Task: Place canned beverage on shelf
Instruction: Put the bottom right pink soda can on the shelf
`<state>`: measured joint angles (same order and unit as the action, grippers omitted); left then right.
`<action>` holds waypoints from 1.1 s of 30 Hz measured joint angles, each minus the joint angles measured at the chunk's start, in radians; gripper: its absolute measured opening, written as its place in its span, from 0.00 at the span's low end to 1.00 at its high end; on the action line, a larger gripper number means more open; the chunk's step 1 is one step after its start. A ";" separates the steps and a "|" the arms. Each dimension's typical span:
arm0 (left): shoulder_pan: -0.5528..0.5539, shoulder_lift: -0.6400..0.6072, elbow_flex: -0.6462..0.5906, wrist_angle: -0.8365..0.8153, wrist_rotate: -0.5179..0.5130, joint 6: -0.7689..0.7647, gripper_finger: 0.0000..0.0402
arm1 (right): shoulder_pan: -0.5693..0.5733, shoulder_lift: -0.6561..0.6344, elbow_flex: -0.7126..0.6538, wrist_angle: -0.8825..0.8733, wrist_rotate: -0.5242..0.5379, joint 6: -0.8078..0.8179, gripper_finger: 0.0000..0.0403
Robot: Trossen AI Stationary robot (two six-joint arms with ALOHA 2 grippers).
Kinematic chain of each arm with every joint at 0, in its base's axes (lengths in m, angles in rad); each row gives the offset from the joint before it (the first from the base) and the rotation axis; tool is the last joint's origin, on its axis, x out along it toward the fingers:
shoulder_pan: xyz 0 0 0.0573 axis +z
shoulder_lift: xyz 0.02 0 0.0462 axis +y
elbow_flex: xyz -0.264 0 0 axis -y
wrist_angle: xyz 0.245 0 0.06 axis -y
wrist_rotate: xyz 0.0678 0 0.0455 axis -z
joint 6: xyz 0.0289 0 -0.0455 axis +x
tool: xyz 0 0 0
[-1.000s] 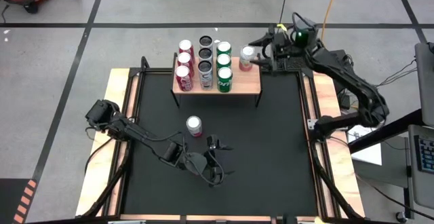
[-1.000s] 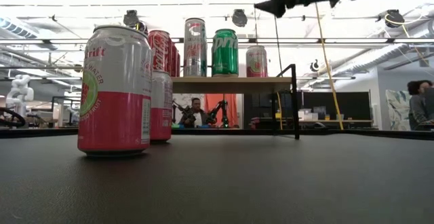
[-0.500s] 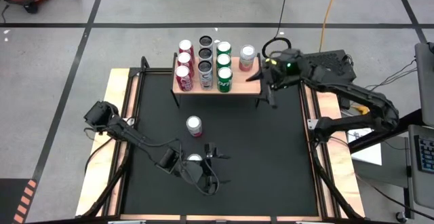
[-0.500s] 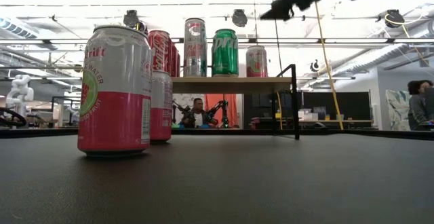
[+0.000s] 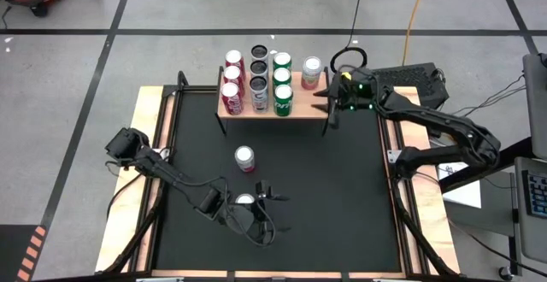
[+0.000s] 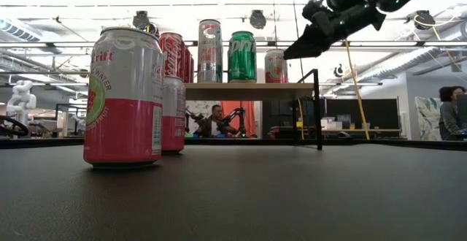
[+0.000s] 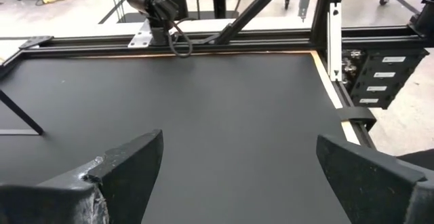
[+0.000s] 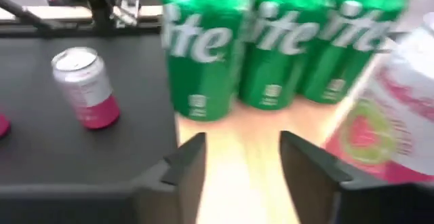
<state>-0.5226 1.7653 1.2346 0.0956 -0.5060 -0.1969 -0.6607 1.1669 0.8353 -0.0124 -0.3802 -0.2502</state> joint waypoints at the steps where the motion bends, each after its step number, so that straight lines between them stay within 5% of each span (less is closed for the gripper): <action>1: 0.004 0.000 0.000 0.000 0.000 0.000 0.97 | -0.020 0.011 0.005 0.004 -0.026 0.000 0.38; 5: 0.021 0.000 0.000 0.000 0.000 0.019 0.97 | -0.086 0.074 0.009 0.082 -0.145 0.029 0.20; 10: 0.041 0.000 0.000 0.000 0.000 0.020 0.97 | -0.146 0.159 0.009 0.159 -0.148 0.040 0.02; 24: 0.076 0.000 0.000 0.001 0.000 0.019 0.97 | -0.238 0.263 0.104 0.125 -0.304 -0.003 0.00; 33: 0.107 0.000 0.000 0.031 0.000 0.020 0.97 | -0.243 0.332 0.172 0.038 -0.312 -0.060 0.00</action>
<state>-0.4157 1.7649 1.2346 0.1265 -0.5061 -0.1768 -0.9039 1.4985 1.0069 0.0257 -0.6918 -0.3101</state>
